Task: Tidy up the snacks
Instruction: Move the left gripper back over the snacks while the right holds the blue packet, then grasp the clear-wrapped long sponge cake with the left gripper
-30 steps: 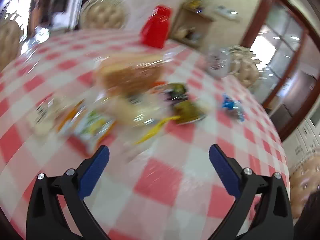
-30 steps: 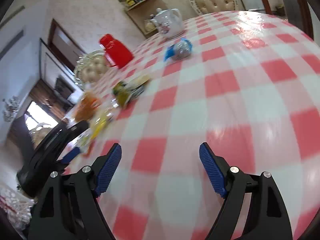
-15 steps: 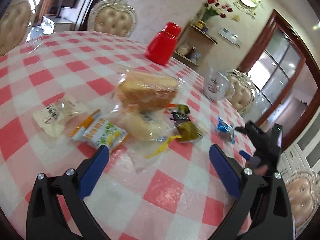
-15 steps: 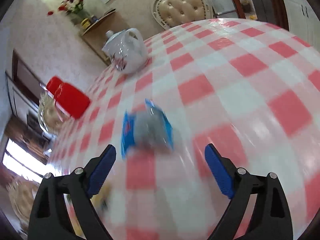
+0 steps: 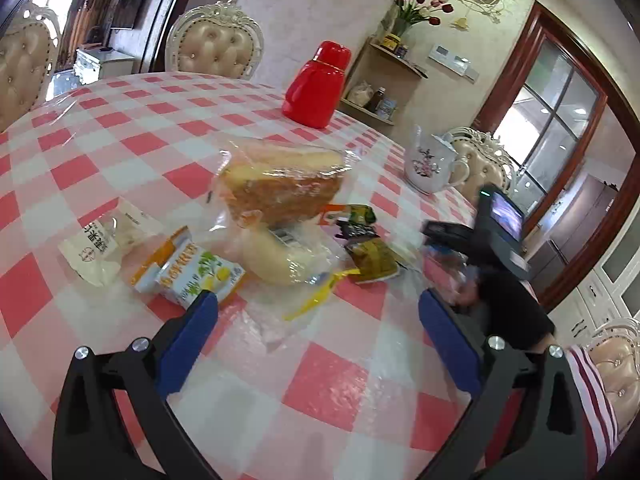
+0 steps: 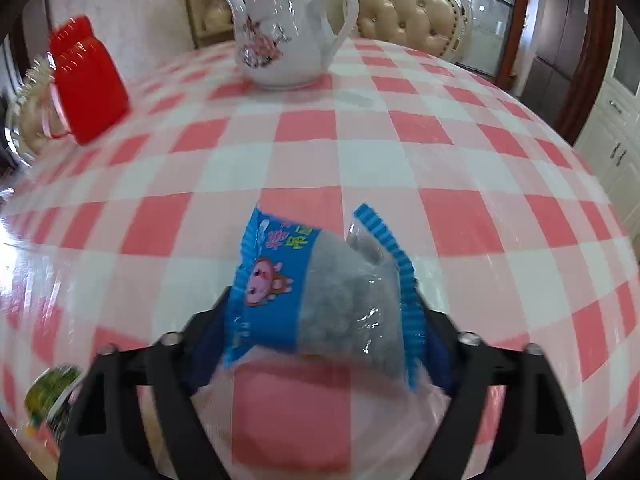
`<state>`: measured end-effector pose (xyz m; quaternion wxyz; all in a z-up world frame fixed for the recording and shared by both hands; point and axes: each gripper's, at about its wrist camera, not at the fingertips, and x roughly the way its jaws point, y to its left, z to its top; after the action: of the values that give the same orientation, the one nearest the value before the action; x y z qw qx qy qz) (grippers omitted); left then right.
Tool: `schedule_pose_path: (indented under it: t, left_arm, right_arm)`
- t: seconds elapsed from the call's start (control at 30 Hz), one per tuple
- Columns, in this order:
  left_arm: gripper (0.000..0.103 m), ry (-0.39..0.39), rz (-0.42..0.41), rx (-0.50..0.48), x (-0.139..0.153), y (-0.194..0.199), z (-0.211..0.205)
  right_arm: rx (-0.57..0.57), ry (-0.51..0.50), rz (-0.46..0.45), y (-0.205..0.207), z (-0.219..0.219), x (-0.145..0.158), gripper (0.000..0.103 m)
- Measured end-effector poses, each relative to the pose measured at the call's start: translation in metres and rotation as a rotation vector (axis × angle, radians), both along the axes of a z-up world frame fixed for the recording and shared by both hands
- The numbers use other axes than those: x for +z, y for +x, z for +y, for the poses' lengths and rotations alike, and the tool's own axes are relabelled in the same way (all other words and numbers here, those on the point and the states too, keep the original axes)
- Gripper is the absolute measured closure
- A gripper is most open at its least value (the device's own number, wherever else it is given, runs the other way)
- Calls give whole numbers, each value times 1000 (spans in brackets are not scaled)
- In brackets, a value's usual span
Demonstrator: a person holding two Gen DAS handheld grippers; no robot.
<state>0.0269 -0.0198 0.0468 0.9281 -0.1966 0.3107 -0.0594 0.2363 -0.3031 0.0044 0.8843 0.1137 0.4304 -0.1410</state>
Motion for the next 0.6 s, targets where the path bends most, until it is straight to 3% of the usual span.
schedule_pose_path:
  t: [0.1,0.2,0.3,0.43,0.5,0.6]
  left_arm:
    - [3,-14,11,48,-2,4,14]
    - [3,-102,28,101,-4,6,35]
    - [3,-124,23,148,-3,4,48]
    - [3,-146,27,198,-4,0,63]
    - [3,-155,32,220,-4,-2,69]
    - [3,-154,40,234,-3,-3,73]
  right_arm:
    - [27,154,-81,-44,-16,2,42]
    - [99,188,-158,-104,-10,11,42]
    - [177,301,-227,-167,-1,23,42]
    - [251,321,-330,-226,26,39,42]
    - [292,375,-346,-246,42,32,42]
    - [334,433,-299,-254,62,21,42]
